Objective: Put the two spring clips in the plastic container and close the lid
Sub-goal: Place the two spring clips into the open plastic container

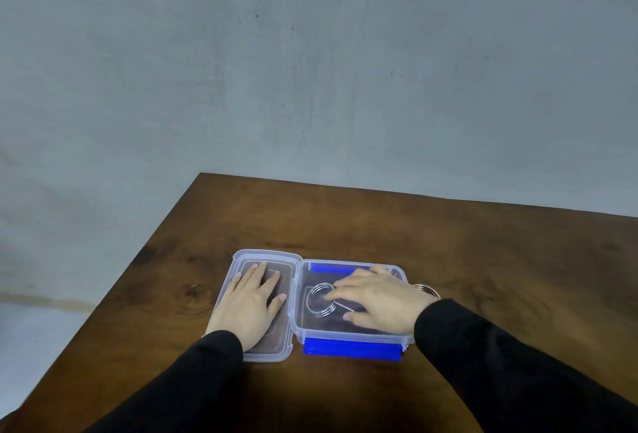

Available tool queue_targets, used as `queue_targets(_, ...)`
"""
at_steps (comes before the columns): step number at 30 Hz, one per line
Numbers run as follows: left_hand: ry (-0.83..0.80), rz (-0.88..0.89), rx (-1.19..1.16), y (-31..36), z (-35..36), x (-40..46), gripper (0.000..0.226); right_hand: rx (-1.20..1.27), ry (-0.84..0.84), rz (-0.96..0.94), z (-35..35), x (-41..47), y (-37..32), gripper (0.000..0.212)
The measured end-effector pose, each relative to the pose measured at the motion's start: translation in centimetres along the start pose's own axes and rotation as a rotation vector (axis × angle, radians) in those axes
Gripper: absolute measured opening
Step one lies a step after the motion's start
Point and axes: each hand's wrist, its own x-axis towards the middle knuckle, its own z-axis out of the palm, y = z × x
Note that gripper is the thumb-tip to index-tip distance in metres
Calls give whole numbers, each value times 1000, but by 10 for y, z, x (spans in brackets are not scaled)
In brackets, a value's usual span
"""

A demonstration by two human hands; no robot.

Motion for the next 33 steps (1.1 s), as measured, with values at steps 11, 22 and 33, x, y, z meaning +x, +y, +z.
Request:
queue_targets(11,18,-10,-4,-2,3,1,63,62,-121,-10,15,18,-2,46)
queue_targets(22,23,-11,16,-1,2,1,62,115,-120,37,13,15,0,64)
queue_targets(33,16,-17,19,-1,2,1,63,347,488,830,24,-81,51,46)
